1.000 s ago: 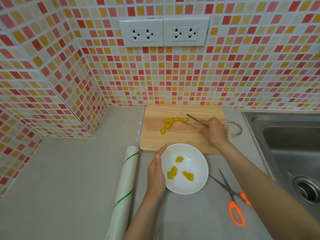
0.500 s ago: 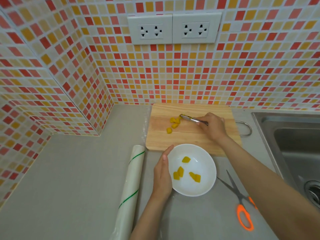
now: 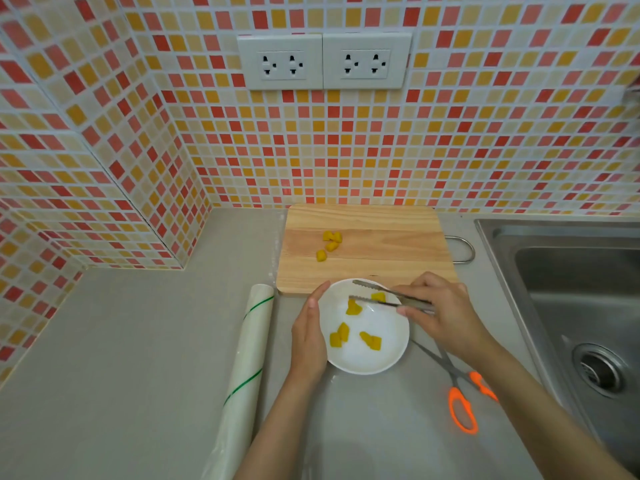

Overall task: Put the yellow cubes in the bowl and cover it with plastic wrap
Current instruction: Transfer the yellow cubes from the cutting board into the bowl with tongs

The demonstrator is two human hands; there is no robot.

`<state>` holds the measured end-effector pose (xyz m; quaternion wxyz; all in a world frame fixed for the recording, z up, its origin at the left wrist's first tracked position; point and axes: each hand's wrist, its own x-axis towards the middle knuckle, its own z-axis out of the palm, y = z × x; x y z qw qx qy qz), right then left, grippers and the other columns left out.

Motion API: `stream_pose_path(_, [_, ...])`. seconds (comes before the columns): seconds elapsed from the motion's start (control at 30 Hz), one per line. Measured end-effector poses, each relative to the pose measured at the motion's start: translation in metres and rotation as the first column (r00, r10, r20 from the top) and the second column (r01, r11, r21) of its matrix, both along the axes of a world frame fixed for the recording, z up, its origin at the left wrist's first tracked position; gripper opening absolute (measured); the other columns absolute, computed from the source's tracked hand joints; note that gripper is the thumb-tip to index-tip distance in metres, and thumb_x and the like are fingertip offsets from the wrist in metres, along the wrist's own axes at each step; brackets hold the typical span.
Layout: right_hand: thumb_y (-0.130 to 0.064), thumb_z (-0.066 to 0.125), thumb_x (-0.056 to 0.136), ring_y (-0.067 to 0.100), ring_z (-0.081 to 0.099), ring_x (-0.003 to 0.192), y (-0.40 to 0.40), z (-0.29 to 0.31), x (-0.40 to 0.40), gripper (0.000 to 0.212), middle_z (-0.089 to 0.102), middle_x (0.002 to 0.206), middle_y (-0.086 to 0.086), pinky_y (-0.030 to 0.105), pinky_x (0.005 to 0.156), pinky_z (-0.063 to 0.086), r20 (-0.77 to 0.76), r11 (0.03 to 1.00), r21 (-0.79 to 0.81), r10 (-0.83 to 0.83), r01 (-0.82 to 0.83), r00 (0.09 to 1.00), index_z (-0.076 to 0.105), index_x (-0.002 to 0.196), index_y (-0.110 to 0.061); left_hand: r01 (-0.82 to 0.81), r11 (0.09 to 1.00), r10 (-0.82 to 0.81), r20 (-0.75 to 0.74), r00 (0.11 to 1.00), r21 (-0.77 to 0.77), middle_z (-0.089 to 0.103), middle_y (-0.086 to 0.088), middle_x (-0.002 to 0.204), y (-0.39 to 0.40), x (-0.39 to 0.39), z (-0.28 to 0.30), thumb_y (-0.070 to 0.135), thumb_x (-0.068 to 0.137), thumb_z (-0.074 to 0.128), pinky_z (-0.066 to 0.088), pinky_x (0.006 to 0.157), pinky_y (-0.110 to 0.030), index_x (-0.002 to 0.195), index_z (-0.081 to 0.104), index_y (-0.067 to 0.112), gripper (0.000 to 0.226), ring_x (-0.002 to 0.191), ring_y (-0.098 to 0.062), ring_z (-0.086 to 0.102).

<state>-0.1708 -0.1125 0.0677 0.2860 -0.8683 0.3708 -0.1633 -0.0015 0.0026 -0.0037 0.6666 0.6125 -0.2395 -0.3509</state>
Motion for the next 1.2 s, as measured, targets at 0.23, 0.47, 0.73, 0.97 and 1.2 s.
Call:
stream_pose_path(0.23, [-0.023, 0.073, 0.077, 0.013, 0.056, 0.089, -0.009, 0.008, 0.000, 0.040, 0.058, 0.090, 0.000, 0.040, 0.096, 0.035, 0.007, 0.998, 0.024, -0.061, 0.061, 0.998, 0.066, 0.116, -0.022, -0.007, 1.000, 0.006, 0.013, 1.000, 0.019, 0.062, 0.016, 0.122, 0.000, 0.001, 0.000, 0.029, 0.101, 0.025, 0.044, 0.091, -0.009, 0.116, 0.059, 0.034, 0.038, 0.112, 0.008, 0.056])
stream_pose_path(0.47, [-0.032, 0.068, 0.081, 0.021, 0.054, 0.084, -0.053, -0.011, 0.044, 0.034, 0.051, 0.086, 0.001, 0.035, 0.081, 0.040, -0.080, 0.980, -0.006, -0.198, 0.199, 0.977, 0.067, 0.115, -0.024, -0.013, 0.999, 0.013, 0.012, 1.000, 0.037, 0.063, 0.020, 0.118, 0.000, 0.000, 0.001, 0.032, 0.101, 0.025, 0.043, 0.086, -0.005, 0.115, 0.060, 0.037, 0.038, 0.110, 0.010, 0.056])
stream_pose_path(0.73, [-0.036, 0.058, 0.086, 0.029, 0.059, 0.101, -0.075, -0.029, 0.116, 0.026, 0.067, 0.099, 0.011, 0.040, 0.088, 0.039, -0.221, 0.986, -0.013, -0.166, 0.167, 0.961, 0.071, 0.105, -0.024, -0.011, 1.000, 0.012, -0.022, 1.000, 0.016, 0.067, 0.023, 0.114, 0.001, 0.000, 0.000, 0.035, 0.100, 0.027, 0.045, 0.084, -0.008, 0.115, 0.062, 0.036, 0.037, 0.110, 0.005, 0.058])
stream_pose_path(0.97, [-0.035, 0.055, 0.090, 0.029, 0.058, 0.103, -0.082, -0.031, 0.131, 0.026, 0.064, 0.105, 0.008, 0.039, 0.090, 0.037, -0.236, 0.990, -0.072, -0.131, 0.117, 0.963, 0.069, 0.110, -0.028, 0.003, 1.000, -0.003, -0.030, 1.000, 0.013, 0.066, 0.020, 0.118, 0.001, 0.000, -0.002, 0.039, 0.099, 0.028, 0.047, 0.088, -0.013, 0.117, 0.061, 0.037, 0.038, 0.114, 0.000, 0.059])
stream_pose_path(1.2, [-0.027, 0.057, 0.090, 0.029, 0.058, 0.090, -0.068, -0.022, 0.103, 0.025, 0.063, 0.091, 0.010, 0.036, 0.076, 0.039, -0.084, 0.988, -0.067, -0.141, 0.136, 0.986, 0.069, 0.112, -0.028, 0.003, 1.000, -0.003, -0.004, 1.000, 0.012, 0.065, 0.015, 0.121, 0.001, -0.001, -0.001, 0.047, 0.091, 0.030, 0.045, 0.098, -0.024, 0.116, 0.061, 0.038, 0.041, 0.117, -0.002, 0.057])
